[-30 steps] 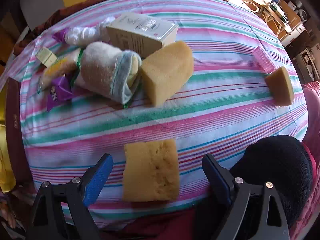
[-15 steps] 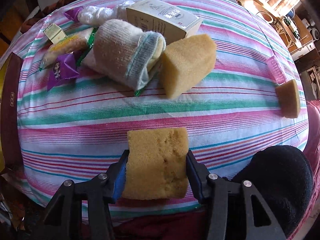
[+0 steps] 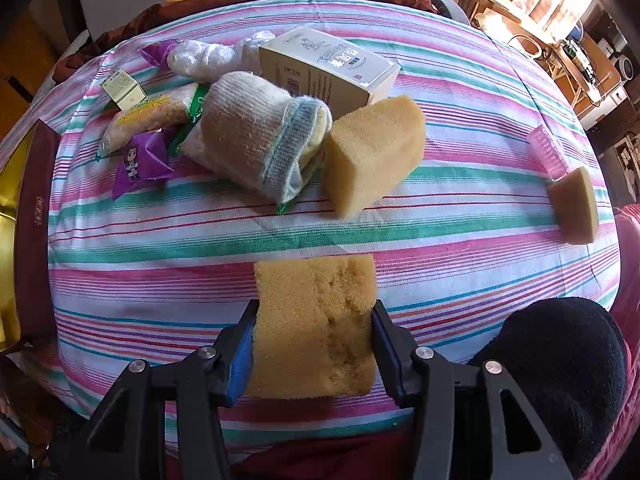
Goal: Organize objects
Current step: 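Carry the slipper over the gold tray and open the left tool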
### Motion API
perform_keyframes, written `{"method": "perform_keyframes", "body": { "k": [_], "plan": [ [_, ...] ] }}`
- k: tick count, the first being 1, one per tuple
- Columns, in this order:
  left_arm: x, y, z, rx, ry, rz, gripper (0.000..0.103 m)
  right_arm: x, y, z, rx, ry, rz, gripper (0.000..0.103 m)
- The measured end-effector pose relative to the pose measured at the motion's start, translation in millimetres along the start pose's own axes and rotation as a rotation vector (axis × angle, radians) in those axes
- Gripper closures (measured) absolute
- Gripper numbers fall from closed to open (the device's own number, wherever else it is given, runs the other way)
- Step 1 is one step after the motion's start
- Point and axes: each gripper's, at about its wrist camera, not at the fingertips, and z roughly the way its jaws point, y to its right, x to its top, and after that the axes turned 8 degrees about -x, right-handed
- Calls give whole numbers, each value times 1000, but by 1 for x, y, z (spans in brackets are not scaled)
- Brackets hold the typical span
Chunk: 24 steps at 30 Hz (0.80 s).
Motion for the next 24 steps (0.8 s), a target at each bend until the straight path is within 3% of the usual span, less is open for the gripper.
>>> {"method": "perform_keyframes", "body": {
  "k": [8,10,13,20,24],
  "plan": [
    [-4,4,1,38,20,23,58,-5,2,-10,-6,61,-35,51],
    [-2,4,-2,36,24,18,57,-13,-18,-9,-21,86,-47,51],
    [-1,4,-13,44,66,15,43,-15,-21,-16,-36,103,-48,51],
    [6,5,-29,35,130,11,41,-3,-8,-35,-56,120,-55,51],
    [7,3,-34,36,150,-2,38,4,-15,-44,-20,130,-67,51]
  ]
}}
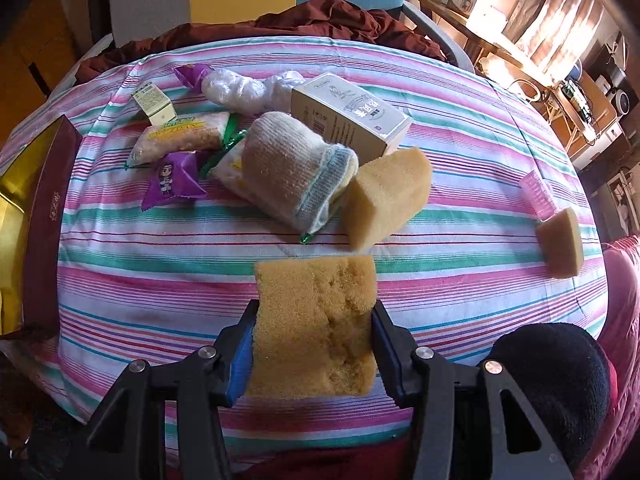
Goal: Organize objects
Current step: 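Carry the slipper over the gold tray and open the left tool, then lower the yellow sponge into the gold tray and open the right tool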
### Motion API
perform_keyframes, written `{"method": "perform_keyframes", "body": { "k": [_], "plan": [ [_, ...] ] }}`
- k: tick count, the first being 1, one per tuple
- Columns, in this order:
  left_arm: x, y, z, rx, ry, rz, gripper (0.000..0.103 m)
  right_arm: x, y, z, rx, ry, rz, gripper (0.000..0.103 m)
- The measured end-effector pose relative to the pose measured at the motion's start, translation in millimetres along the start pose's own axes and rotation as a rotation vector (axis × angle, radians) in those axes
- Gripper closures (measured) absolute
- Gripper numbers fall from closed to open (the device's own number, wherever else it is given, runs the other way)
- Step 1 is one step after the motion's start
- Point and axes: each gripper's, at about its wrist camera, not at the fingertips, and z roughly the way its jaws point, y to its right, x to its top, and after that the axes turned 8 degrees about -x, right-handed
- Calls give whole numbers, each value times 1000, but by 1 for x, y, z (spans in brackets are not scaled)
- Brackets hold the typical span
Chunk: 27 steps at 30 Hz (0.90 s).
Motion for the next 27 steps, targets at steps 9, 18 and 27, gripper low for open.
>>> {"method": "perform_keyframes", "body": {
  "k": [9,18,27],
  "plan": [
    [-1,-4,3,-4,-5,-26,36,12,-55,-2,59,25,-81,51],
    [-2,-10,-3,12,11,-43,35,27,-96,2,115,75,-101,51],
    [-1,-15,-5,34,14,-58,33,38,-133,-3,168,117,-123,51]
  ]
}}
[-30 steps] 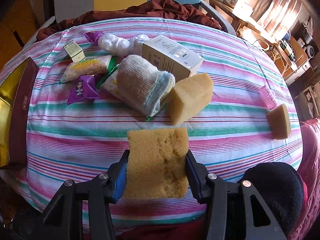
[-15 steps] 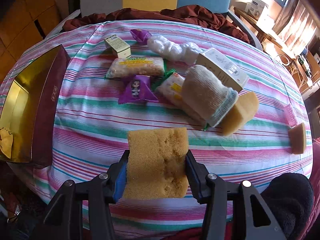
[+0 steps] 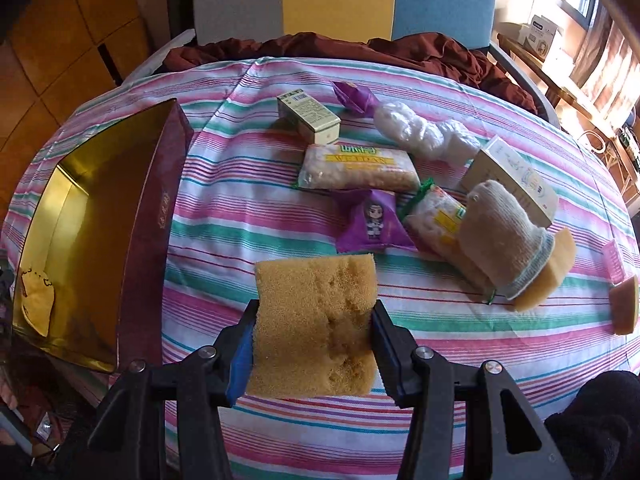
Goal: Organize objects
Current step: 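Lower the yellow sponge into the gold tray and open the right tool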
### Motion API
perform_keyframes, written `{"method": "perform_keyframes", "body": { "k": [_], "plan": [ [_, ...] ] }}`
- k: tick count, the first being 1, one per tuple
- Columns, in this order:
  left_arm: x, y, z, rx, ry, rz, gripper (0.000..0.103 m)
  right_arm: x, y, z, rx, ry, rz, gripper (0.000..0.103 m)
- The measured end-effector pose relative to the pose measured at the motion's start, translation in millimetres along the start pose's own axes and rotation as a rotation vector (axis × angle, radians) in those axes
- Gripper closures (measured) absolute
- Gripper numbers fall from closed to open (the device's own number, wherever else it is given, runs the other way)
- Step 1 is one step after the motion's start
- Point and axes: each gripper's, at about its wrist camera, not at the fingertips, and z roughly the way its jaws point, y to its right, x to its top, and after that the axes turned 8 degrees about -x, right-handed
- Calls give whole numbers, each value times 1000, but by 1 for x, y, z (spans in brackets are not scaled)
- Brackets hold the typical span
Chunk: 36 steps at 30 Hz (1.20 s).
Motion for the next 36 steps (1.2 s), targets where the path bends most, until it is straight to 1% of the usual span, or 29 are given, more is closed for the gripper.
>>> {"method": "perform_keyframes", "body": {
  "k": [3,7,10,13,16,19,21,24,27,30,31,33,35,36],
  "plan": [
    [1,0,-1,4,3,6,33,6,-12,0,3,19,-28,51],
    [2,1,0,1,0,0,32,9,-19,2,10,27,-22,51],
    [1,1,1,0,-2,3,32,13,-26,-8,31,70,-7,51],
    [4,0,-2,0,5,-8,31,20,-47,-23,124,108,-37,51],
    [6,-5,-5,10,22,-21,25,26,-87,-31,195,115,-118,51],
    [8,-12,-8,18,32,-32,25,28,-133,-31,259,99,-198,51],
    [9,-17,-10,24,35,-38,25,27,-163,-27,275,80,-250,50],
    [9,-24,-12,31,39,-52,24,22,-200,-13,308,29,-311,50],
    [6,-29,-12,34,41,-65,23,15,-225,-2,339,-19,-346,48],
    [2,-34,-9,42,32,-77,22,10,-238,6,375,-47,-354,47],
    [2,-36,-8,43,28,-82,22,8,-242,8,389,-56,-358,46],
    [0,-38,-7,44,24,-88,22,3,-243,11,419,-72,-364,38],
    [0,-38,-5,43,21,-90,22,1,-242,11,434,-68,-363,24],
    [0,-38,-5,43,20,-90,22,1,-239,10,441,-58,-358,21]
  ]
}}
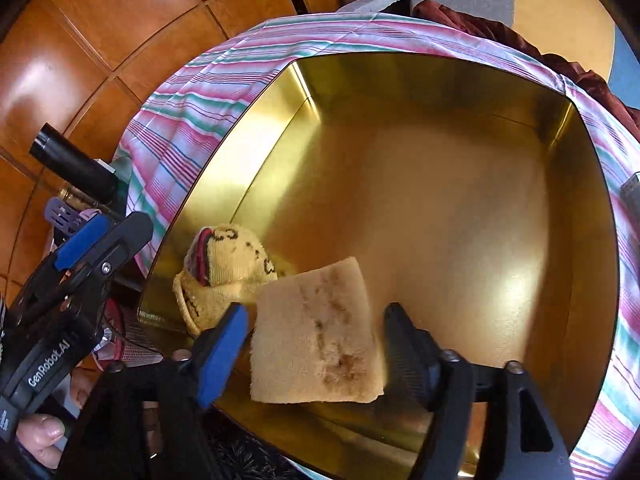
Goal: Organize objects
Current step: 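Lower the yellow sponge into the gold tray and open the right tool, then reach the left tool to the green tea box and grasp it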
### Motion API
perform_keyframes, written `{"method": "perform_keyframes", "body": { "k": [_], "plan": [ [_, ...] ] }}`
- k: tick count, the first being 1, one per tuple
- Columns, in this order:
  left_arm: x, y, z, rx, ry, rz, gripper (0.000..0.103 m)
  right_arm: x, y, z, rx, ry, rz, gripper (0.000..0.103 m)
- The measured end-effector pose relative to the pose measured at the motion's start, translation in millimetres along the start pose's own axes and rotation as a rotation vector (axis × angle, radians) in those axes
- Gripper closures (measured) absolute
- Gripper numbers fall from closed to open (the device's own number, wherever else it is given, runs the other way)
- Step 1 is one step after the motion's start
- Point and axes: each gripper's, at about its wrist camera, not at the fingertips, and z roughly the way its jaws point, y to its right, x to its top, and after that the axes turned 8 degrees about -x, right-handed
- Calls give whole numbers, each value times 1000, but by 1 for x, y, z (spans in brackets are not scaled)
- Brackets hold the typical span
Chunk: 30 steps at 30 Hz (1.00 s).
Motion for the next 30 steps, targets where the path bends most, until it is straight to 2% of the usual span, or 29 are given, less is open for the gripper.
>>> {"method": "perform_keyframes", "body": {
  "k": [7,11,16,23,30],
  "plan": [
    [2,8,1,-3,1,18,21,-4,20,-34,-18,122,31,18],
    [7,19,0,-11,7,52,20,-3,45,-60,-76,206,86,18],
    [14,43,-1,-43,7,113,20,-2,91,-91,-177,262,174,17],
    [29,99,-7,-133,25,237,20,-10,192,-143,-414,299,281,17],
    [49,181,-2,-284,-10,336,20,-34,317,-194,-622,414,523,17]
  ]
}}
